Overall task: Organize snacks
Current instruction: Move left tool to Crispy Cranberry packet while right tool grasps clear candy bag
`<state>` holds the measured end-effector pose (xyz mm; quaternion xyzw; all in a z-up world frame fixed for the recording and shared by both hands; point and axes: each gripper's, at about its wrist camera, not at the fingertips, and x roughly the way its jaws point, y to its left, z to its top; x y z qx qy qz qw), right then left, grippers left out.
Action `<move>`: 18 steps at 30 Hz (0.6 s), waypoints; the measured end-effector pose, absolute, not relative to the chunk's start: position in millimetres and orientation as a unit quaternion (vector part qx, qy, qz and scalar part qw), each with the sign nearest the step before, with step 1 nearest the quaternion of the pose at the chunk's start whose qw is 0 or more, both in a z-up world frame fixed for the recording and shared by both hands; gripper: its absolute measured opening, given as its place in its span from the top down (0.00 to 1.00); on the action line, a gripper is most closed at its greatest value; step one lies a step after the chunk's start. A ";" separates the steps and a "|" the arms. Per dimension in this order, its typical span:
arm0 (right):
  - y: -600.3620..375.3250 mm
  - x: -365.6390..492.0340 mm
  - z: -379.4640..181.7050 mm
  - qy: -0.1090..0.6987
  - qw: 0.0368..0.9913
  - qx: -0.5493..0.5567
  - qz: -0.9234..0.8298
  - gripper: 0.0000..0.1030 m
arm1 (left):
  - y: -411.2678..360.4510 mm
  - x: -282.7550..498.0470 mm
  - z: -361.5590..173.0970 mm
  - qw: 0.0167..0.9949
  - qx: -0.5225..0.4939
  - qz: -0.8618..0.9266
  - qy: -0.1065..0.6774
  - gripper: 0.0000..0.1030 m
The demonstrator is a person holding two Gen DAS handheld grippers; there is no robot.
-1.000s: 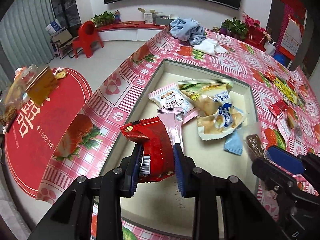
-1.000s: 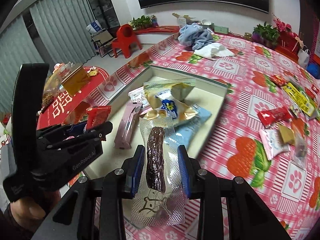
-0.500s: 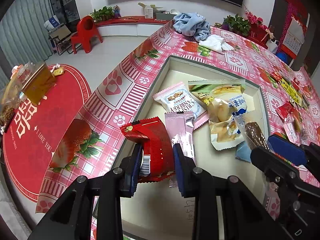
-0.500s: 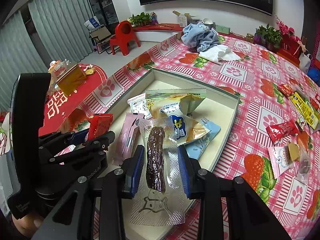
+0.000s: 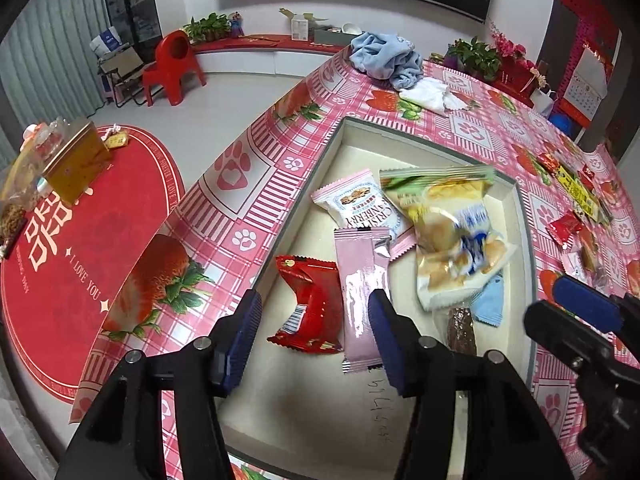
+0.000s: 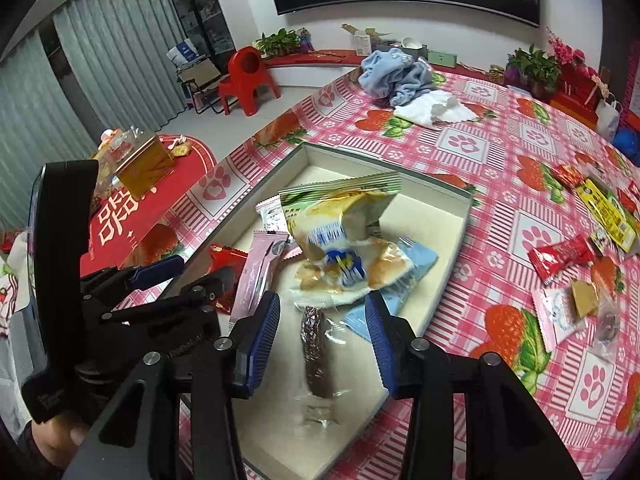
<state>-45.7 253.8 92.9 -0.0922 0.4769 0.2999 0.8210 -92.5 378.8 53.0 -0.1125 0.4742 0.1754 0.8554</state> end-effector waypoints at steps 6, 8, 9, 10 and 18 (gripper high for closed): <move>184.5 -50.6 101.3 0.460 0.849 -0.056 0.255 0.18 | 350.7 -97.7 61.0 0.866 -0.109 0.138 0.468 0.42; 151.2 -42.9 105.2 0.447 0.868 -0.041 0.213 0.10 | 333.7 -97.1 65.4 0.871 -0.101 0.123 0.465 0.42; 126.7 -32.5 107.1 0.446 0.875 -0.029 0.186 0.10 | 323.6 -96.4 67.7 0.873 -0.097 0.114 0.464 0.42; 114.6 -26.9 108.2 0.447 0.877 -0.021 0.174 0.10 | 314.3 -95.3 69.9 0.875 -0.094 0.104 0.464 0.42; 22.3 41.2 89.1 0.493 0.869 0.008 0.036 0.14 | 227.6 -72.3 76.2 0.881 -0.040 0.028 0.471 0.42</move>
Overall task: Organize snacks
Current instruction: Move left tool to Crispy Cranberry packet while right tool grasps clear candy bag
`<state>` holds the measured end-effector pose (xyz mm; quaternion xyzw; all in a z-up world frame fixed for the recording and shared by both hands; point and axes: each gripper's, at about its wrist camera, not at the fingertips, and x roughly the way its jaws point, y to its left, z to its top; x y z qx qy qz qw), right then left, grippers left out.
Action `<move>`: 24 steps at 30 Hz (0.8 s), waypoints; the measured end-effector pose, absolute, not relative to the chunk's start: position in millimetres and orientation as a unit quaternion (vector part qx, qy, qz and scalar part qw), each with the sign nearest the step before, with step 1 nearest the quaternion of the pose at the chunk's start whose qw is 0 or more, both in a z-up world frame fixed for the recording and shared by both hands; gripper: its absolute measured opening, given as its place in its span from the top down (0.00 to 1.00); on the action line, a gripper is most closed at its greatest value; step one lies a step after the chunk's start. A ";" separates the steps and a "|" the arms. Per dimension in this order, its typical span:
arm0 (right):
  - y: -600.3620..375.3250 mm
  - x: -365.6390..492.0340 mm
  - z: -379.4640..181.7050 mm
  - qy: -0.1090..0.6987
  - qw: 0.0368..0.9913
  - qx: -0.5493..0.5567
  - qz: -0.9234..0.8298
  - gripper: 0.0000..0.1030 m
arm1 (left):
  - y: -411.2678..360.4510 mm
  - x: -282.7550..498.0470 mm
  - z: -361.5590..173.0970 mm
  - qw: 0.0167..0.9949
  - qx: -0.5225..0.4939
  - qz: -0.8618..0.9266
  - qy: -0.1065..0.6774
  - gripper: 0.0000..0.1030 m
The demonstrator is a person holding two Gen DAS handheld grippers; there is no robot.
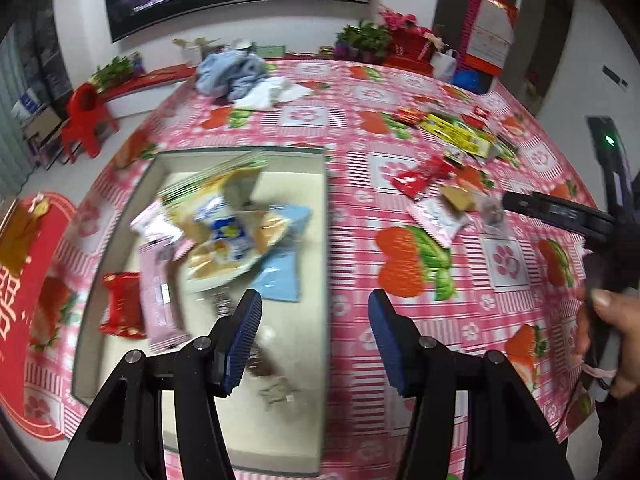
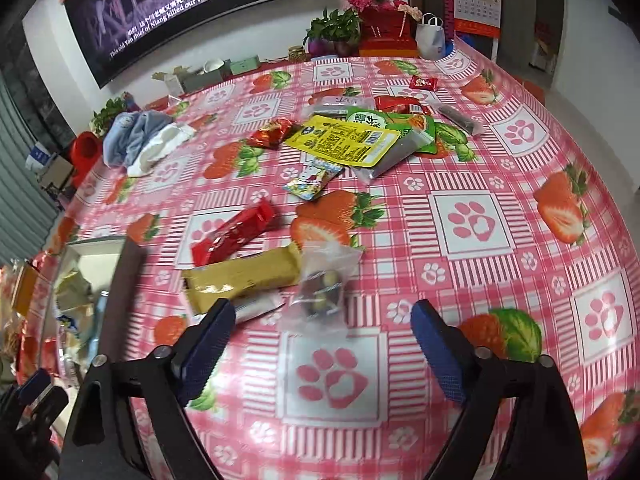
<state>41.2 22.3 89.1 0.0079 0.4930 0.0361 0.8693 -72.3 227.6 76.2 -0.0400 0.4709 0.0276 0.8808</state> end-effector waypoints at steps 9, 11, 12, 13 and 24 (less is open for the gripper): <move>33.4 76.7 42.4 0.529 0.846 -0.064 0.027 0.71 | 187.6 -39.3 60.5 0.863 -0.022 0.011 0.504 0.42; 27.3 74.4 43.6 0.525 0.849 -0.046 0.043 0.71 | 177.9 -30.0 58.7 0.862 -0.019 0.006 0.507 0.42; 20.2 67.6 43.9 0.518 0.853 -0.046 0.044 0.71 | 171.7 -25.0 58.4 0.863 -0.016 0.000 0.505 0.42; 15.0 60.1 44.6 0.511 0.857 -0.048 0.045 0.71 | 166.0 -19.2 57.3 0.864 -0.011 -0.003 0.503 0.42; -39.7 -20.8 54.0 0.460 0.885 -0.044 0.049 0.71 | 105.5 49.5 17.7 0.859 0.083 -0.046 0.504 0.23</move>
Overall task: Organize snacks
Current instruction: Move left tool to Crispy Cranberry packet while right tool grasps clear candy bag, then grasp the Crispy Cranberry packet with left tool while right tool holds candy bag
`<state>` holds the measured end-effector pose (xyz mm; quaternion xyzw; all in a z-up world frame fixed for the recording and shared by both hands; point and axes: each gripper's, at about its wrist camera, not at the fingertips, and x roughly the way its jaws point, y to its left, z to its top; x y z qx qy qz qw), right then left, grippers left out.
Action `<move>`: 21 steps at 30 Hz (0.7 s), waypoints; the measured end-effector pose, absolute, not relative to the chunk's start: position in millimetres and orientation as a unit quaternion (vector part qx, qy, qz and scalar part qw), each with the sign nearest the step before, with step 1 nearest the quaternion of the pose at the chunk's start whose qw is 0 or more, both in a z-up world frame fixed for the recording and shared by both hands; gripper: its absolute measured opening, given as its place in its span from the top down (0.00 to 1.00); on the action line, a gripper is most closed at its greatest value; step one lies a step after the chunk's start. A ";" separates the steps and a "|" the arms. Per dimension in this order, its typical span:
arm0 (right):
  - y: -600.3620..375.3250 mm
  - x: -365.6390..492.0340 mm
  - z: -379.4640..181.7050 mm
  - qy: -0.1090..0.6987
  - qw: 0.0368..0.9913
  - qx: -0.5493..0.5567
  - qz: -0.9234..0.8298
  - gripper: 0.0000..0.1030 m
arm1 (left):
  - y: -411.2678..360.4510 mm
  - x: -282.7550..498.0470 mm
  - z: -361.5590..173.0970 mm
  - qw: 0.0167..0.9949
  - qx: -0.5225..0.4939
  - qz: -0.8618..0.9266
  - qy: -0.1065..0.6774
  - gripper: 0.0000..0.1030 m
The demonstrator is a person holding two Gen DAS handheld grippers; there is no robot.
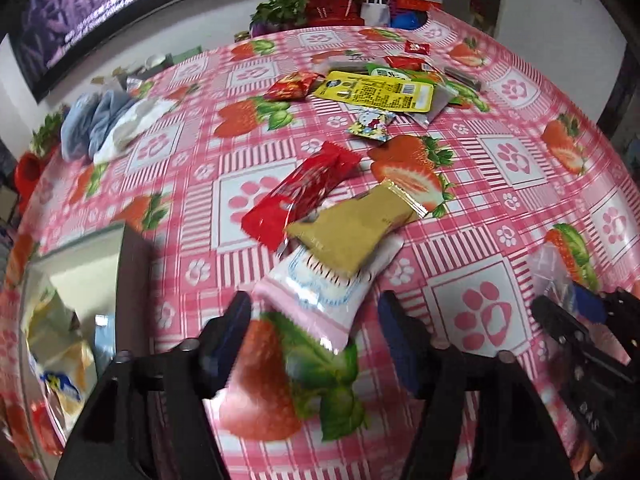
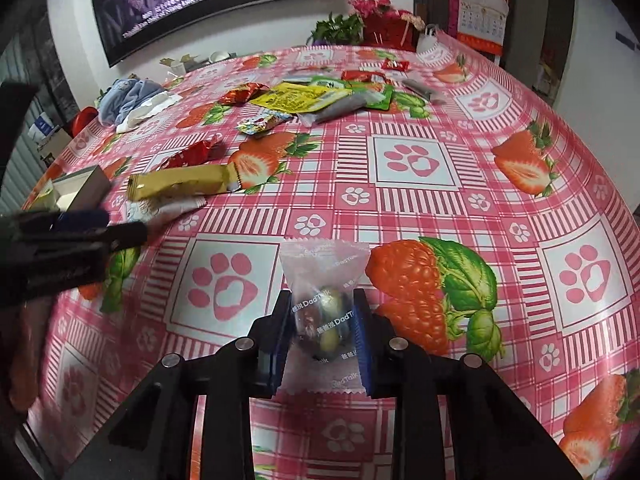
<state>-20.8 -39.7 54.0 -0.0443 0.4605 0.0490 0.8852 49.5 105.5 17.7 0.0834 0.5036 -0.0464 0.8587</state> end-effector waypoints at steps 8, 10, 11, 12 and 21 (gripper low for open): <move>-43.6 -23.4 52.1 0.445 0.893 -0.034 0.058 0.71 | 93.8 65.3 12.3 0.856 0.098 -0.062 0.503 0.56; -45.4 -23.8 52.2 0.444 0.894 -0.027 0.061 0.71 | 93.3 56.1 13.4 0.858 0.102 -0.057 0.501 0.60; -44.7 -24.5 51.8 0.444 0.894 -0.028 0.061 0.71 | 92.8 47.6 14.1 0.858 0.105 -0.051 0.500 0.61; -44.2 -24.6 52.0 0.443 0.894 -0.029 0.060 0.71 | 92.6 39.3 14.8 0.859 0.105 -0.048 0.499 0.62; -43.8 -24.5 51.6 0.443 0.894 -0.031 0.059 0.71 | 89.2 -50.9 12.2 0.873 0.113 -0.027 0.474 0.64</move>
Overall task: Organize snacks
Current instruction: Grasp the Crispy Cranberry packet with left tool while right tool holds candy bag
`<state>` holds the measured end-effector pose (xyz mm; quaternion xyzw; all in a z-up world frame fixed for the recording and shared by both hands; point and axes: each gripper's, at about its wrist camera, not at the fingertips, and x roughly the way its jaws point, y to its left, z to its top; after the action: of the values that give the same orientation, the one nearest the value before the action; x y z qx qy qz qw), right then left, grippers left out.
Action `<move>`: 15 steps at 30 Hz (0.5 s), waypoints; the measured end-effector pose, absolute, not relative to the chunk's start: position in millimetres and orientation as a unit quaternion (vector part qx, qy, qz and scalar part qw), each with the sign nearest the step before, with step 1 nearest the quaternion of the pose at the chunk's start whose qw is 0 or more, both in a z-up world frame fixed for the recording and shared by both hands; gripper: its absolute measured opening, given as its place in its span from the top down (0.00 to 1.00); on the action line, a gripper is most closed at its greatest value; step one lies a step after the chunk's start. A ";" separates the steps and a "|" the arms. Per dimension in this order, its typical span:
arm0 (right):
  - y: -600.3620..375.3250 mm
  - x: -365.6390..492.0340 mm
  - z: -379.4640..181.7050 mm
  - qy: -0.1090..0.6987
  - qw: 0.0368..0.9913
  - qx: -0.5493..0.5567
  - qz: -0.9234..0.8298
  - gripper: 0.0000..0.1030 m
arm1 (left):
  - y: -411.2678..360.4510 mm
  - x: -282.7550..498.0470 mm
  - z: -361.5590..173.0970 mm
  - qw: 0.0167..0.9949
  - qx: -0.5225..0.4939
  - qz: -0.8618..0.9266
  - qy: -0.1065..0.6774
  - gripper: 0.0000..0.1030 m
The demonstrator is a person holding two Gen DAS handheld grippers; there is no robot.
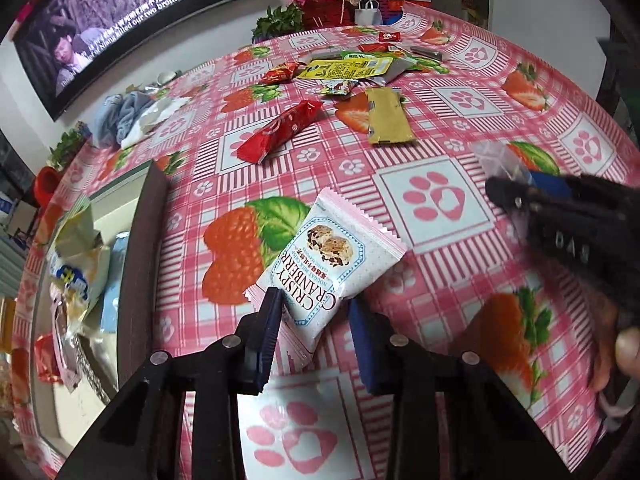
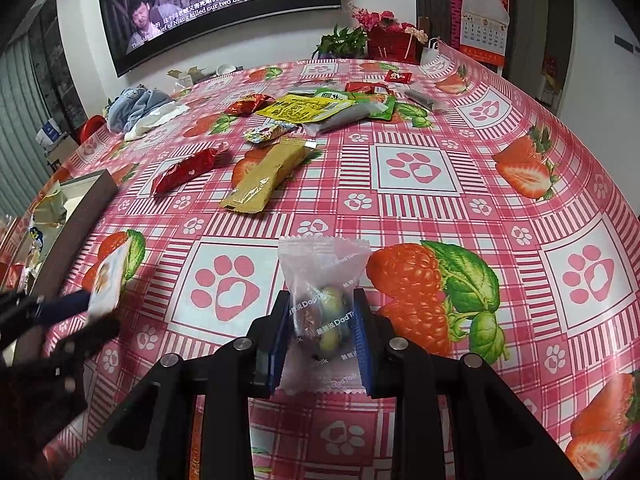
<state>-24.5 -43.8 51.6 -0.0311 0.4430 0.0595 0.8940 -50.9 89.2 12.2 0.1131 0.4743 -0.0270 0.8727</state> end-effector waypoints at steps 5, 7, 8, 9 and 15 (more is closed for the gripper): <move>-42.5 -24.3 51.4 0.443 0.894 -0.036 0.057 0.71 | 89.3 -40.4 14.5 0.887 0.090 -0.005 0.453 0.65; -42.5 -24.2 51.5 0.443 0.894 -0.036 0.057 0.71 | 89.7 -33.6 14.2 0.889 0.083 0.004 0.450 0.66; -43.2 -24.1 51.5 0.443 0.894 -0.034 0.058 0.71 | 90.5 -29.5 13.4 0.889 0.076 0.006 0.451 0.66; -43.7 -24.1 51.6 0.443 0.894 -0.032 0.059 0.71 | 91.7 -28.6 12.8 0.890 0.071 0.007 0.450 0.66; -37.9 -24.3 50.8 0.443 0.894 -0.050 0.051 0.71 | 95.5 -35.4 8.7 0.899 0.060 0.005 0.434 0.66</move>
<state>-24.3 -37.9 50.8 -0.0504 0.4433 0.0509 0.8935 -35.4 95.5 8.7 0.0603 0.4344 0.0049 0.8987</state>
